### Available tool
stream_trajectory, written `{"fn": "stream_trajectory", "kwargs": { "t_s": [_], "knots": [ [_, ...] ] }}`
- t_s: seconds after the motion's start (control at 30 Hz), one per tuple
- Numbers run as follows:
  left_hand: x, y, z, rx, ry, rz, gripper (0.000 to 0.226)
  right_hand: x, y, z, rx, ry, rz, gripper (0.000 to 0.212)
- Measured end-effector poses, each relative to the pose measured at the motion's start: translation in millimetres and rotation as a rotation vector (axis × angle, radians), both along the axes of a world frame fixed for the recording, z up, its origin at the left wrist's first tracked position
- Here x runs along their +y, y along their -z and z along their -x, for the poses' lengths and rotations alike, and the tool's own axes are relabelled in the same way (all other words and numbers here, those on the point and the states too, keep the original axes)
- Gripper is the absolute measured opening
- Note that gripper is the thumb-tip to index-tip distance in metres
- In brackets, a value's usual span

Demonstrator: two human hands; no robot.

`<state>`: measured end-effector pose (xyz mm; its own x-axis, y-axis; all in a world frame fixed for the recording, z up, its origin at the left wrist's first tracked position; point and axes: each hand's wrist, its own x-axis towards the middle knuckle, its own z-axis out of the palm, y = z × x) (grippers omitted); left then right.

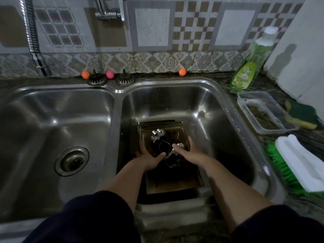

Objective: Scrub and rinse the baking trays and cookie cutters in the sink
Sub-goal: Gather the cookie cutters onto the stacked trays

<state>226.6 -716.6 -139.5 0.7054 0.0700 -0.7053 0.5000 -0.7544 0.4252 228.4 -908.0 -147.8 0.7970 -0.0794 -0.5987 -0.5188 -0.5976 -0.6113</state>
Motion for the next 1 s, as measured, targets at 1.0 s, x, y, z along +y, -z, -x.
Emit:
{"fn": "stream_trajectory", "kwargs": {
  "t_s": [1.0],
  "knots": [
    [1.8,-21.9,-31.0,-0.313,-0.048,0.330,0.128,10.9,-19.9,-26.8,-0.249,0.113,-0.255,0.095]
  ]
}}
